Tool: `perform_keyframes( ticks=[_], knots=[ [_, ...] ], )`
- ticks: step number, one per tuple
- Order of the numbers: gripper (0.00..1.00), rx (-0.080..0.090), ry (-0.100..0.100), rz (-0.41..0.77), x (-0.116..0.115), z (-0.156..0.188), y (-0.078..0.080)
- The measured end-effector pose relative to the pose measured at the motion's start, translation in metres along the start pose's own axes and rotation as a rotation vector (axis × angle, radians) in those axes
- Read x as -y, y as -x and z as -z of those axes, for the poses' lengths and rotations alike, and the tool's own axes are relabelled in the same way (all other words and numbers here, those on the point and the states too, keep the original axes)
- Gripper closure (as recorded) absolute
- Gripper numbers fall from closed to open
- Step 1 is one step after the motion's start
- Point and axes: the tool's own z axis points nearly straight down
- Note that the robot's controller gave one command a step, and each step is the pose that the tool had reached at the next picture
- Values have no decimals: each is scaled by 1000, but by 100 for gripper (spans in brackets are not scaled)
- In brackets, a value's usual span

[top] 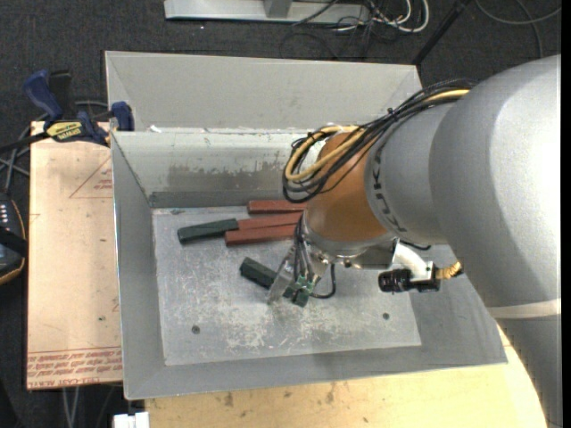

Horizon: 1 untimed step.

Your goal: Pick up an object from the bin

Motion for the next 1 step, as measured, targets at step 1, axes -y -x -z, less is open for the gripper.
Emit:
perform_keyframes(
  ticks=[1],
  knots=[
    [100, -4, -4, 0, 1, 11, -1]
  ],
)
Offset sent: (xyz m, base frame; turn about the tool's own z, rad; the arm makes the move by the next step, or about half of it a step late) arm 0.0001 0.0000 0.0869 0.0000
